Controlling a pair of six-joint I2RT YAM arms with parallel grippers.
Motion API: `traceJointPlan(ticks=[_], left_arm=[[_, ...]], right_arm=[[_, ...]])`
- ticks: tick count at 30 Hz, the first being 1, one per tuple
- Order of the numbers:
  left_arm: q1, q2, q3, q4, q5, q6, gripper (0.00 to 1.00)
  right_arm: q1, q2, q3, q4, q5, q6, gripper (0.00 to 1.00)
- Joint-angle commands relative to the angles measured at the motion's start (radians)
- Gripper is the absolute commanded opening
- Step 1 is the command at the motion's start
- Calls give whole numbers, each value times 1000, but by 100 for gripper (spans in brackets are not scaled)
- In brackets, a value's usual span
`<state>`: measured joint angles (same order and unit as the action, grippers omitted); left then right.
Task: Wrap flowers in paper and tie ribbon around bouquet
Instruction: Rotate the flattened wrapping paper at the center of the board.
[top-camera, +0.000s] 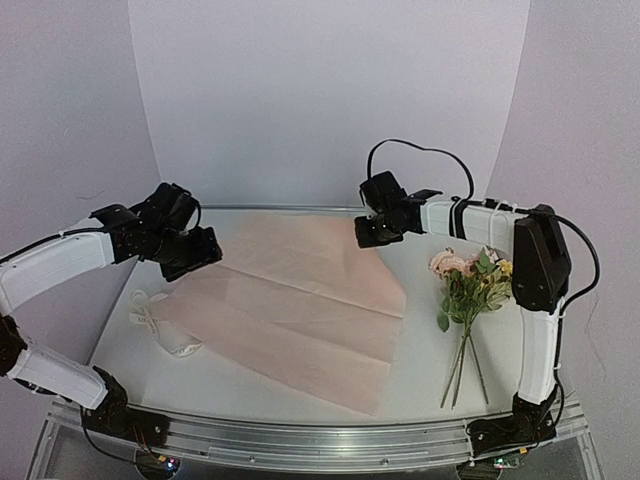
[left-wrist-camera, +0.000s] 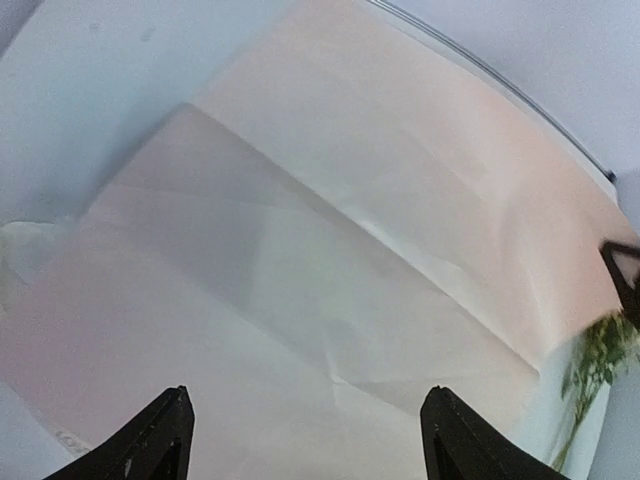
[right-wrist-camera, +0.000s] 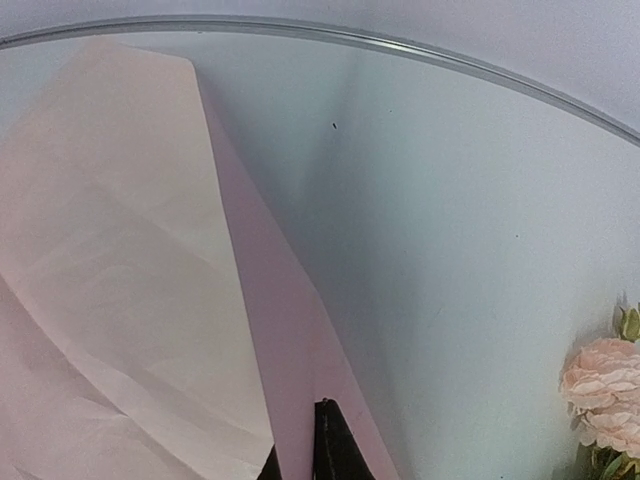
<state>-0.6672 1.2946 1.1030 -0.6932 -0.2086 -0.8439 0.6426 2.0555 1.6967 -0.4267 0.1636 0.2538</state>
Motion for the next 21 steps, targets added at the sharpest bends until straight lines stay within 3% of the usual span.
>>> traceJointPlan(ticks=[1,4,8,12,21], left_arm=[[234,-50,-135,-79,-30,-26,81],[386,-58,-230,-44,4,-13,80],[487,-64,-331,13,48,-7,80],[519,-21,-390,131,130,11,77],[558,143,-366,263,137,75,74]], right_arm=[[-1,13,60,-14,-13,-25,3],[-1,18,71,-18,-25,-28,3],[-1,17,73,-18,-32,-30,3],[-1,19,74,-18,-33,-32,3],[-1,32,89,-18,-63,-19,3]])
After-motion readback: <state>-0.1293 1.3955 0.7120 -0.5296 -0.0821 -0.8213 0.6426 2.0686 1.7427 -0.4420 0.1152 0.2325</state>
